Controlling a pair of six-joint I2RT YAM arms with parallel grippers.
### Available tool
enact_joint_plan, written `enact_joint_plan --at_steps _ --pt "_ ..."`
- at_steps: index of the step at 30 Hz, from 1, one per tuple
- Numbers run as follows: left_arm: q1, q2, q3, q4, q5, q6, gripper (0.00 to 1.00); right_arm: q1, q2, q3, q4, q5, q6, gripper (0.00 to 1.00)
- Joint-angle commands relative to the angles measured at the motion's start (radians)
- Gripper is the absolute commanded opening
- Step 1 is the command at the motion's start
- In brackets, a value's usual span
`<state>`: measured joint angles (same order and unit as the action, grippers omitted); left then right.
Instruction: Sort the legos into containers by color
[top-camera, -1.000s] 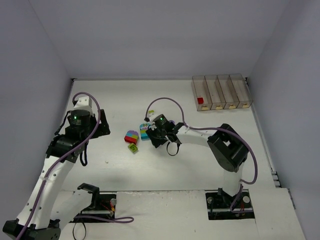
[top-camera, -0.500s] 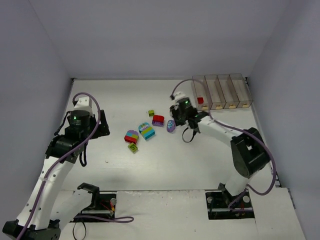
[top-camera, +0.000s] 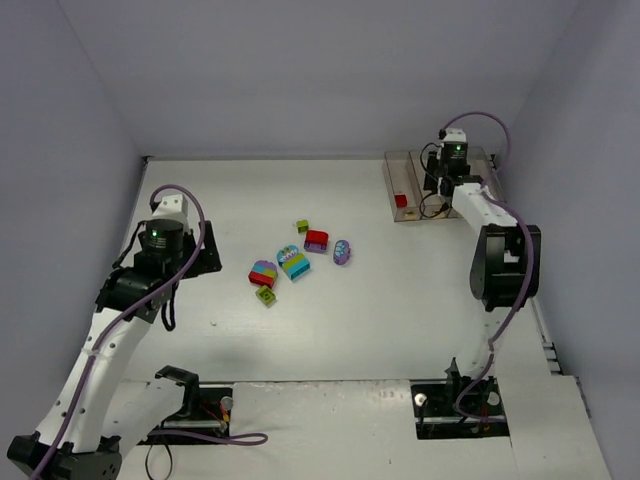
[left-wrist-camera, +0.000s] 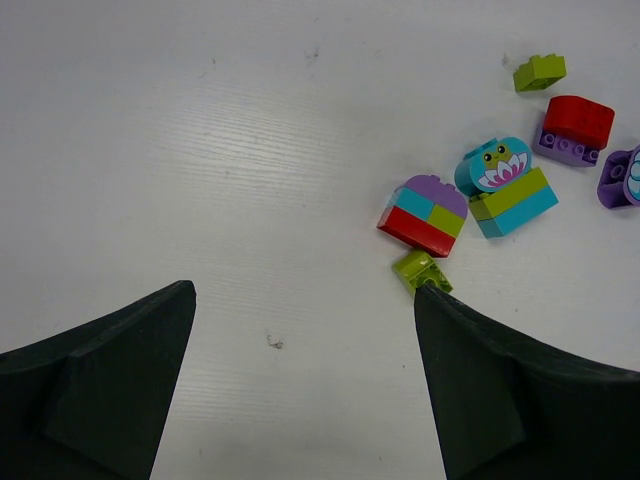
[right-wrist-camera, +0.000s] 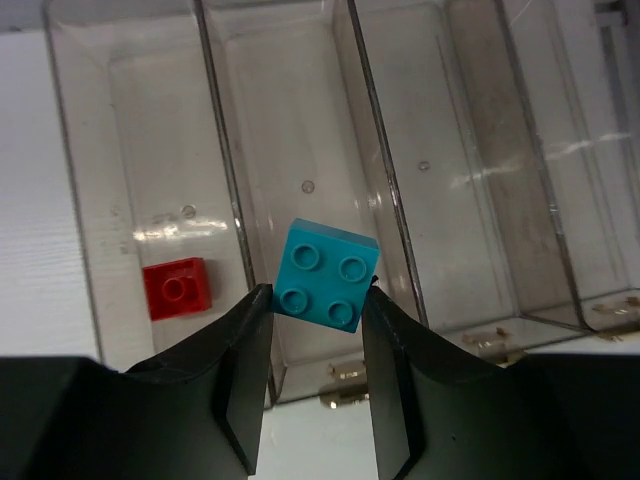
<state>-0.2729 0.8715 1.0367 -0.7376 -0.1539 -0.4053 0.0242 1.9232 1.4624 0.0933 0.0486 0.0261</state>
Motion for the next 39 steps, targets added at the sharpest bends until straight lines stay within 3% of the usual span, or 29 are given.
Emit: enact_joint_plan --at_steps 1,3,10,16,22,29,31,33,39 --pt "0.003 0.017 0.019 0.032 0.001 -0.004 0.84 -0.013 0.085 0.099 -0.006 -0.023 0.012 0.11" --pt "0.003 0.020 0.019 0.033 -0.001 -0.007 0.84 -0.020 0.134 0.125 -0.010 -0.019 0.024 0.13" --pt "0.004 0.047 0.022 0.050 -0.006 -0.010 0.84 -0.050 0.158 0.185 -0.018 -0.075 0.003 0.51" --pt "0.003 0.069 0.026 0.070 0.019 -0.020 0.84 -0.038 0.060 0.168 -0.024 -0.108 -0.018 0.63" --pt "0.003 0.069 0.028 0.080 0.024 -0.020 0.84 0.081 -0.131 0.047 -0.043 -0.139 -0.017 0.64" --pt "0.003 0.047 0.033 0.066 0.037 -0.021 0.84 0.383 -0.306 -0.172 -0.043 -0.110 0.041 0.67" --pt "0.003 0.037 0.028 0.057 0.040 -0.023 0.84 0.430 -0.320 -0.212 -0.046 -0.084 0.109 0.78" --pt "0.003 0.027 0.025 0.052 0.042 -0.024 0.84 0.497 -0.328 -0.257 -0.049 -0.009 0.185 0.82" --pt "0.003 0.012 0.025 0.034 0.053 -0.038 0.84 0.580 -0.271 -0.313 -0.056 0.117 0.421 0.84"
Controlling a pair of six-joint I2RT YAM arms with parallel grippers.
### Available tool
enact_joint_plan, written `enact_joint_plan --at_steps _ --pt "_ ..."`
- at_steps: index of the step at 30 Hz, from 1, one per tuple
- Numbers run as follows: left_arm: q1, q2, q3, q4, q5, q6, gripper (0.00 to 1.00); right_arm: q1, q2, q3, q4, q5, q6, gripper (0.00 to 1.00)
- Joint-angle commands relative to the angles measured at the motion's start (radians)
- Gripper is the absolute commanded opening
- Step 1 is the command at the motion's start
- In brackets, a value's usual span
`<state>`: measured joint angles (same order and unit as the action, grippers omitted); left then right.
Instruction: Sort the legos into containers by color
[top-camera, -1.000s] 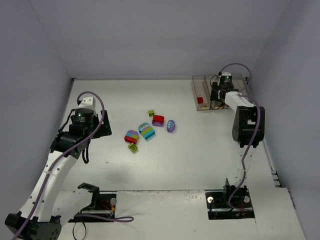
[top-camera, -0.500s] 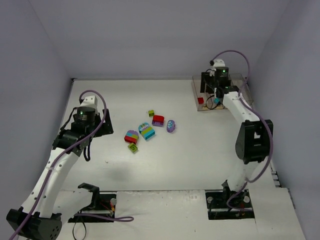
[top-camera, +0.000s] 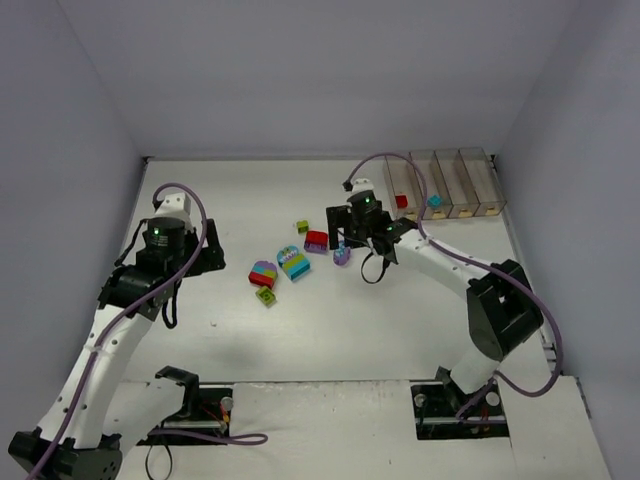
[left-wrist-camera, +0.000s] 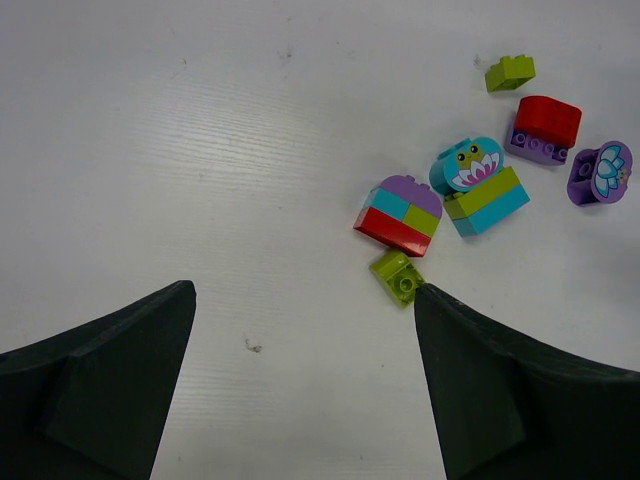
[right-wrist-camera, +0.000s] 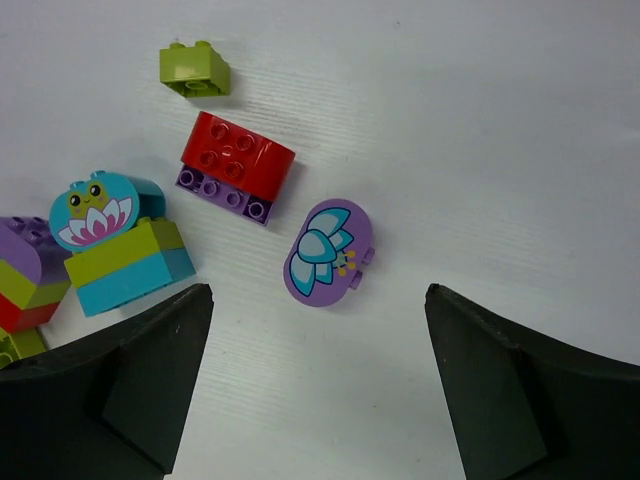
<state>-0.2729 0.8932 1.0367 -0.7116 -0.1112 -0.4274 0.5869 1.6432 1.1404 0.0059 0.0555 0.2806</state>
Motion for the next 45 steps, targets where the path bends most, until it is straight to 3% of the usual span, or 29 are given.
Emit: enact_joint_plan --at_steps 1,10,15,18,19,21,22,24,29,34,40,45 --pt "0.003 -0.011 0.026 0.008 0.010 -0.016 0.84 0.022 0.038 0.010 0.029 0.115 0.184 0.84" --pt "0.003 -0.034 0.019 -0.031 0.013 -0.025 0.84 0.053 0.214 0.079 0.016 0.151 0.282 0.83" --pt "0.003 -0.062 0.013 -0.055 -0.002 -0.019 0.84 0.053 0.271 0.110 0.017 0.202 0.299 0.70" --pt "0.003 -0.069 0.011 -0.068 -0.013 -0.016 0.84 0.050 0.282 0.124 0.016 0.227 0.278 0.53" --pt "0.003 -0.074 0.010 -0.071 -0.018 -0.014 0.84 0.044 0.280 0.130 0.016 0.233 0.270 0.39" --pt "0.003 -0.077 0.005 -0.072 -0.019 -0.014 0.84 0.030 0.264 0.128 0.016 0.251 0.253 0.23" --pt "0.003 -0.079 0.005 -0.072 -0.018 -0.014 0.84 0.019 0.253 0.122 0.016 0.253 0.247 0.10" --pt "0.003 -0.080 0.003 -0.071 -0.015 -0.014 0.84 -0.030 0.212 0.116 0.016 0.244 0.218 0.01" --pt "0.003 -0.083 -0.007 -0.055 -0.004 -0.013 0.84 -0.189 0.110 0.133 0.020 0.191 0.065 0.00" --pt "0.003 -0.073 -0.017 -0.023 0.001 -0.008 0.84 -0.439 0.061 0.235 0.023 0.169 -0.122 0.00" --pt "0.003 -0.042 -0.012 0.004 -0.018 0.021 0.84 -0.674 0.154 0.413 0.026 0.086 -0.231 0.00" --pt "0.003 -0.019 -0.015 0.035 -0.015 0.026 0.84 -0.737 0.288 0.508 0.028 -0.005 -0.273 0.00"
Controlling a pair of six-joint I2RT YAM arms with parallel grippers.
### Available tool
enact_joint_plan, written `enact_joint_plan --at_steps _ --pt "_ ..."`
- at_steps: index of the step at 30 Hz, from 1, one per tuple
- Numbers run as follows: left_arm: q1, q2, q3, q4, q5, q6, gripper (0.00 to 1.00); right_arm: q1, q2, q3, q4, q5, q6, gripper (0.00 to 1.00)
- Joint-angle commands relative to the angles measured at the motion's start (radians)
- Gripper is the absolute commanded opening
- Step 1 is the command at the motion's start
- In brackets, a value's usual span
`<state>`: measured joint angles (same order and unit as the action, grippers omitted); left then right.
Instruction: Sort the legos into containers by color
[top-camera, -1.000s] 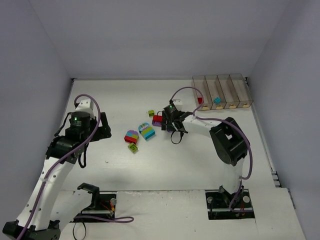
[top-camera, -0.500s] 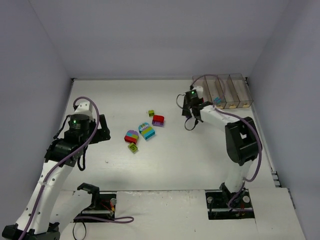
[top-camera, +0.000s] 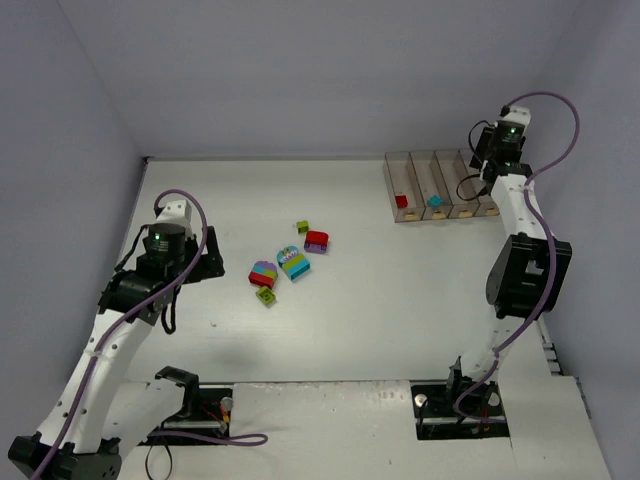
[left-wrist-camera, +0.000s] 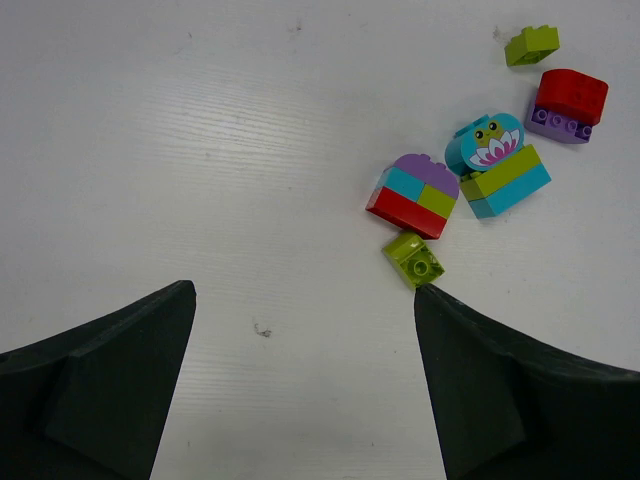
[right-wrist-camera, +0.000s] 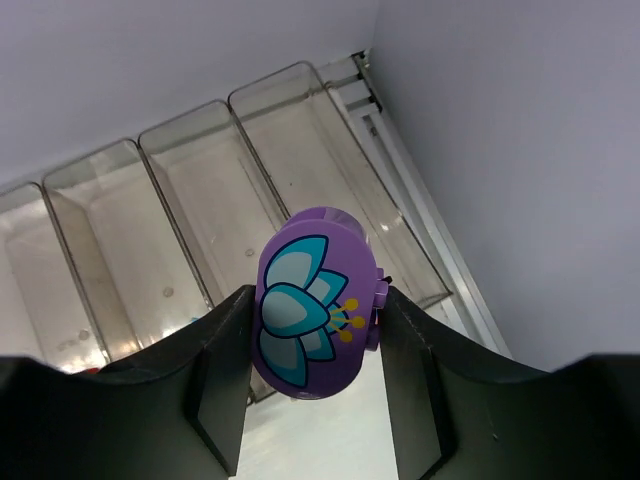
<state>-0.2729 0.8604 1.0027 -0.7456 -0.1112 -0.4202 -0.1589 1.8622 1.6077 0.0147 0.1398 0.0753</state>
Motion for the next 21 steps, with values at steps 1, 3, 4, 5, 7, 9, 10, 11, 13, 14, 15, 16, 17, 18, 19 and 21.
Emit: enact_joint_plan --at_steps 1,3,4,5,7,9,10,11,13,14,15,16,17,18,19,21 --pt "0.003 0.023 0.019 0.080 -0.007 0.018 0.84 0.004 0.087 0.063 0.021 -0.101 -0.078 0.01" --pt "0.003 0.040 0.019 0.087 -0.002 0.017 0.84 -0.004 0.138 0.080 0.024 -0.131 -0.118 0.02" --pt "0.003 0.046 0.019 0.089 -0.001 0.015 0.84 -0.005 0.170 0.096 0.024 -0.131 -0.126 0.03" --pt "0.003 0.049 0.019 0.091 0.001 0.014 0.84 -0.005 0.184 0.106 0.022 -0.162 -0.140 0.03" --pt "0.003 0.063 0.024 0.100 0.002 0.014 0.84 -0.005 0.213 0.122 0.024 -0.180 -0.149 0.06" --pt "0.003 0.077 0.030 0.106 0.002 0.014 0.84 -0.005 0.229 0.132 0.024 -0.180 -0.146 0.11" --pt "0.003 0.081 0.031 0.109 0.001 0.014 0.84 -0.005 0.242 0.139 0.024 -0.178 -0.144 0.13" --pt "0.003 0.086 0.033 0.111 0.001 0.014 0.84 -0.005 0.247 0.144 0.024 -0.181 -0.144 0.15" --pt "0.003 0.103 0.039 0.118 0.001 0.014 0.84 -0.005 0.259 0.150 0.024 -0.186 -0.146 0.28" --pt "0.003 0.114 0.040 0.121 0.002 0.014 0.84 -0.005 0.261 0.155 0.022 -0.183 -0.146 0.37" --pt "0.003 0.117 0.043 0.124 0.004 0.012 0.84 -0.005 0.262 0.158 0.022 -0.183 -0.149 0.42" --pt "0.003 0.121 0.047 0.127 0.005 0.011 0.84 -0.005 0.259 0.161 0.022 -0.184 -0.150 0.47" --pt "0.003 0.130 0.048 0.129 0.010 0.009 0.84 -0.005 0.253 0.166 0.022 -0.183 -0.151 0.55" --pt "0.003 0.134 0.050 0.133 0.011 0.006 0.84 -0.005 0.249 0.169 0.022 -0.184 -0.152 0.61" --pt "0.003 0.137 0.053 0.137 0.013 0.006 0.84 -0.004 0.236 0.172 0.022 -0.189 -0.151 0.67" --pt "0.003 0.144 0.054 0.141 0.021 0.003 0.84 -0.002 0.220 0.176 0.021 -0.198 -0.146 0.74"
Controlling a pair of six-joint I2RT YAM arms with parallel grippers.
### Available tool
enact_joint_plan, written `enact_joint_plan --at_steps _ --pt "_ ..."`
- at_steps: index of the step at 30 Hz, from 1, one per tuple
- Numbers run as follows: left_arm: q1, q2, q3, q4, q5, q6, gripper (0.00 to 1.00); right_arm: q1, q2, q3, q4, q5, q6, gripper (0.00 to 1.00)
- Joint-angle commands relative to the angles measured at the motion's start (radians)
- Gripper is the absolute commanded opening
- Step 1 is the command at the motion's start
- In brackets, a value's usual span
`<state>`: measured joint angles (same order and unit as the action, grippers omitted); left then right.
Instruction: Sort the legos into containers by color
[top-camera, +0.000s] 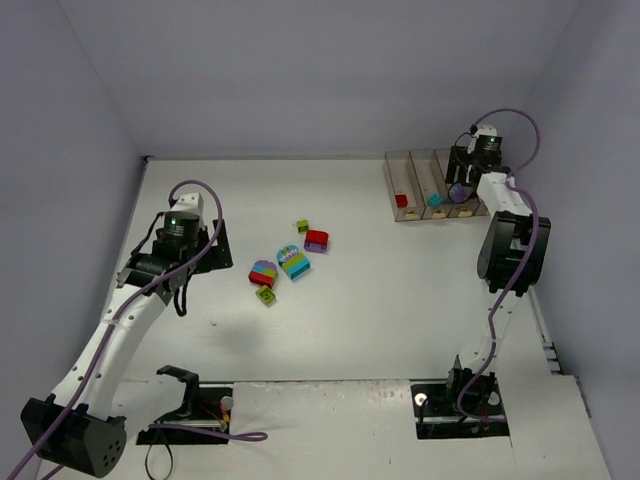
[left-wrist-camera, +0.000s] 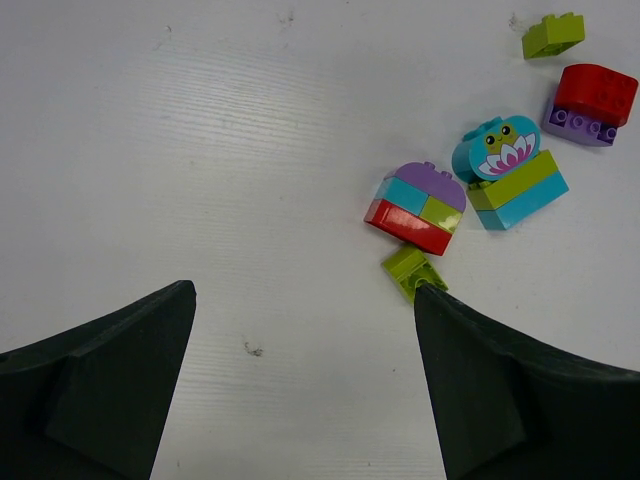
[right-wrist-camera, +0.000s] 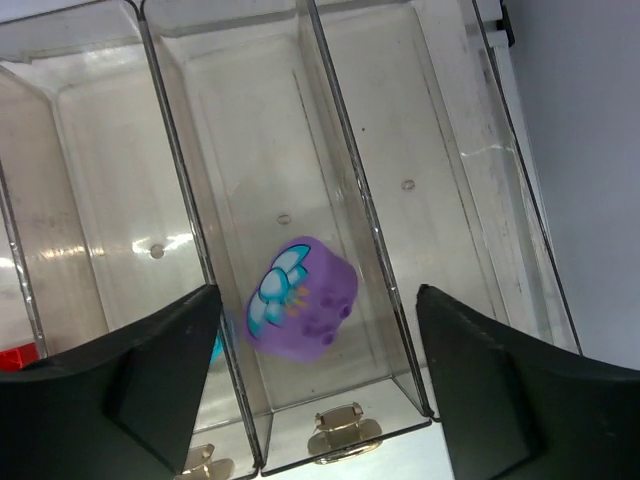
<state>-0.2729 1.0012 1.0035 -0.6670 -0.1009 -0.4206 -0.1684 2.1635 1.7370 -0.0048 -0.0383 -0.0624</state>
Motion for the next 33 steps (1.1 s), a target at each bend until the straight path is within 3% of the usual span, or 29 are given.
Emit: enact_joint_plan --at_steps 1,6,10,18,27,33 --pt "0.003 0.005 0.053 0.064 0.013 0.003 0.84 0.010 -0.103 0.047 0.040 -0.025 -0.004 0.77" --pt "0.003 0.004 0.064 0.064 0.018 0.003 0.84 0.049 -0.191 0.016 0.029 -0.041 0.007 0.78" --pt "0.003 -0.009 0.069 0.052 0.007 0.005 0.84 0.162 -0.324 -0.104 0.029 -0.089 0.032 0.75" --pt "0.003 -0.064 0.063 0.001 -0.006 0.000 0.84 0.583 -0.482 -0.361 0.065 -0.058 0.168 0.76" --pt "0.003 -0.136 0.047 -0.071 -0.097 -0.032 0.84 0.989 -0.426 -0.439 0.101 0.000 0.275 0.74" --pt "0.004 -0.165 0.043 -0.098 -0.108 -0.041 0.84 1.127 -0.337 -0.407 0.101 0.011 0.295 0.72"
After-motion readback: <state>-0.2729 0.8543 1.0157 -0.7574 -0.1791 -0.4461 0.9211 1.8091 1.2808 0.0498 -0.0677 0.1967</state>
